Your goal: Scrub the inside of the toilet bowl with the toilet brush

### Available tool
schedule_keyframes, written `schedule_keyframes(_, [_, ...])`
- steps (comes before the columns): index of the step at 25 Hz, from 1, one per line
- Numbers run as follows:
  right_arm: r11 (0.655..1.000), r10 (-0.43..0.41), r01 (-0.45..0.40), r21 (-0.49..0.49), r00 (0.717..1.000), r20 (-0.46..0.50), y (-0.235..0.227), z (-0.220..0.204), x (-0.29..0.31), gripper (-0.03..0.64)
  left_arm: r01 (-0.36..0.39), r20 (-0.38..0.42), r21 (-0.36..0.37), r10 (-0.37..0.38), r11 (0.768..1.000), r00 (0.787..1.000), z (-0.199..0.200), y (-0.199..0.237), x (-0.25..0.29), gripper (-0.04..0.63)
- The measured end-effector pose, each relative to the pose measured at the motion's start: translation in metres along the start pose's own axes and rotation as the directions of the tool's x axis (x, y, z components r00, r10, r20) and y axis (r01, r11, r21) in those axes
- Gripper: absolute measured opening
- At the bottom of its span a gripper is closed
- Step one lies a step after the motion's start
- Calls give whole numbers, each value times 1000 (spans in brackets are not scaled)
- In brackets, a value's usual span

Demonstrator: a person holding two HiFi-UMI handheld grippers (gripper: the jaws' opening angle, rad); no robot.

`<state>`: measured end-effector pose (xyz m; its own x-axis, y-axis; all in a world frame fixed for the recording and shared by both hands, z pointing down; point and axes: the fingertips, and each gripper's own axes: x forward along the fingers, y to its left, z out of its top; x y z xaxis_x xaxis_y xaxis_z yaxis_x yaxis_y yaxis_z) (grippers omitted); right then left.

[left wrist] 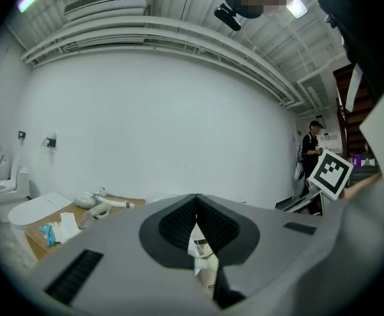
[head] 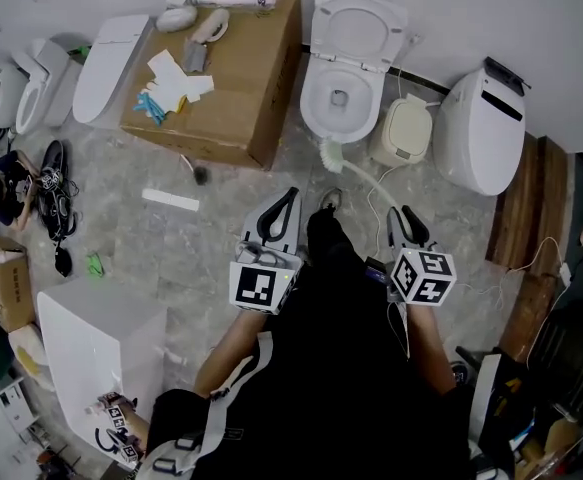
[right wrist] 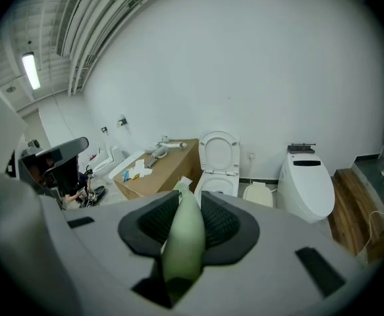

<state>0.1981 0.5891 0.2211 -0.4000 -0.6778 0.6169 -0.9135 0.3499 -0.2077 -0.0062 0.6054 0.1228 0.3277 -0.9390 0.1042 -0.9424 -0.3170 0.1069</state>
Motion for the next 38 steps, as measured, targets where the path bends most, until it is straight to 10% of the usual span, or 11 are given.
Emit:
schedule_keyframes(24, [939,-67,104,327,990,-123,-152,118,254,115,87,-77,61,-82,994,994,37,89,288,8])
schedule_keyframes(32, [777,-155,282,563,952,-263,-180,98,369,115,174,-111,17,-171,985,979,24,150,375,8])
schedule_keyframes(38, [550,-188,415,724,907,-378,-191,58,462,115,248,-130,-16,-248,969,960,17,188,442,8])
